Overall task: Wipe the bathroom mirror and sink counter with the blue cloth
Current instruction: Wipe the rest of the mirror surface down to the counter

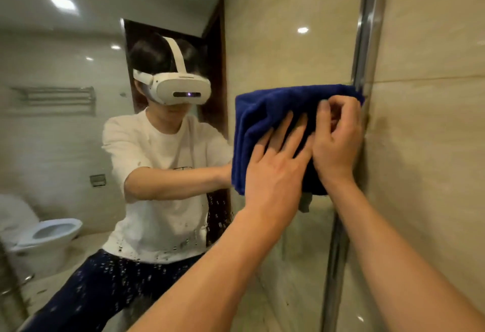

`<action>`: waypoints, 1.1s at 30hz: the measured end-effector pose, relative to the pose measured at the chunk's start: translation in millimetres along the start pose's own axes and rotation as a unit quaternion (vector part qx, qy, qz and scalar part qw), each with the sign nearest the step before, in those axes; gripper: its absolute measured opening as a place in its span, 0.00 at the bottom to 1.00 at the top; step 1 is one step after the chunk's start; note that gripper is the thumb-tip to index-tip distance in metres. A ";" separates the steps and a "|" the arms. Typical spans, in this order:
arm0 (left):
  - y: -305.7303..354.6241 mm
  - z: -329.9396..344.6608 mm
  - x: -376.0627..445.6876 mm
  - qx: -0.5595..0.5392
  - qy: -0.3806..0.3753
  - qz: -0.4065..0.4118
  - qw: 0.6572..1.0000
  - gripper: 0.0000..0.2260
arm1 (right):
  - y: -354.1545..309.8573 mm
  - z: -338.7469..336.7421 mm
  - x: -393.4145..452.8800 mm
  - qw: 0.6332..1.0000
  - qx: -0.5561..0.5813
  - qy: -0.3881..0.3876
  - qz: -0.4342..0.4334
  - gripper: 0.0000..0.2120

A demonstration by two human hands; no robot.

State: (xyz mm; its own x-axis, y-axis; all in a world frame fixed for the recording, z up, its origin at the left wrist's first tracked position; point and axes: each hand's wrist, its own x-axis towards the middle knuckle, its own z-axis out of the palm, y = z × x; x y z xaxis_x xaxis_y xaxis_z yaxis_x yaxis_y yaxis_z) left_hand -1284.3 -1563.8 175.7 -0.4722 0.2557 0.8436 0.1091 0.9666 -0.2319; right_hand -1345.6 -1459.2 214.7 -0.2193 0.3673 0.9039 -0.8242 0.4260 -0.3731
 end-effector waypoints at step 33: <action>-118.3 -63.5 -39.5 0.133 0.090 -0.071 0.984 0.26 | -114.6 88.3 -64.2 0.993 -0.062 0.040 -0.094 0.12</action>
State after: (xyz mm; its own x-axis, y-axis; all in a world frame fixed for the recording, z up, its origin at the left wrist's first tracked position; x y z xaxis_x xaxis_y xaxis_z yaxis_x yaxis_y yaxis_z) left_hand -1223.1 -1687.2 200.6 -0.3003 0.1400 0.9435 -0.1917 0.9601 -0.2035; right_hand -1283.2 -1604.7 218.0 -0.0214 0.3351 0.9419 -0.7751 0.5895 -0.2274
